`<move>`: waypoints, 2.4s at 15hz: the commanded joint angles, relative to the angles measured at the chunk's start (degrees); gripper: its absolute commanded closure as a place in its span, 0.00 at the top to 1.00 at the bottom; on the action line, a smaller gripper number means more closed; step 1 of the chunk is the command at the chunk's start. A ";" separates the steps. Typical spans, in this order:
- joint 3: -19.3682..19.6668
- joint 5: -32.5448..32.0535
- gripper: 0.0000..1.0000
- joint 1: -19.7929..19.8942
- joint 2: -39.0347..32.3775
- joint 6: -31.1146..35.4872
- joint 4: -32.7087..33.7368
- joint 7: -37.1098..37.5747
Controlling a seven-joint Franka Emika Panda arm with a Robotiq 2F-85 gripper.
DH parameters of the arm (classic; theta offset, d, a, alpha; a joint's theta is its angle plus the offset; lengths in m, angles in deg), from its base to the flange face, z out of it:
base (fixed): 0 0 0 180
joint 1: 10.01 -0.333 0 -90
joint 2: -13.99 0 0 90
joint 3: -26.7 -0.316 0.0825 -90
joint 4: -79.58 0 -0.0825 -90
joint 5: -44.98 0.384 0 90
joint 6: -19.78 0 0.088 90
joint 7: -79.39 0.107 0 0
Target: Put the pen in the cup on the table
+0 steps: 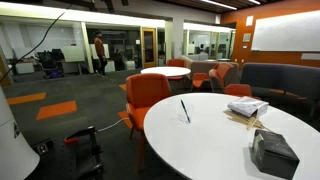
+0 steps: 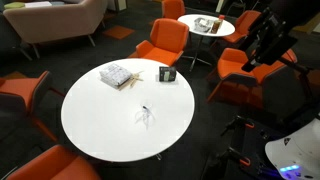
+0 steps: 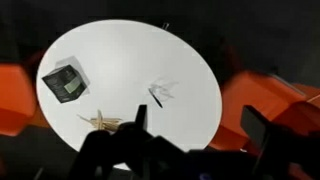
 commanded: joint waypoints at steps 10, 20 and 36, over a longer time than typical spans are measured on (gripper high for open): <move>3.21 0.31 1.00 -0.02 -3.94 6.94 -0.50 -1.26; 15.99 1.24 1.00 -4.09 -27.43 23.37 0.90 -41.58; 6.07 4.61 1.00 6.79 -58.78 25.42 20.41 -80.44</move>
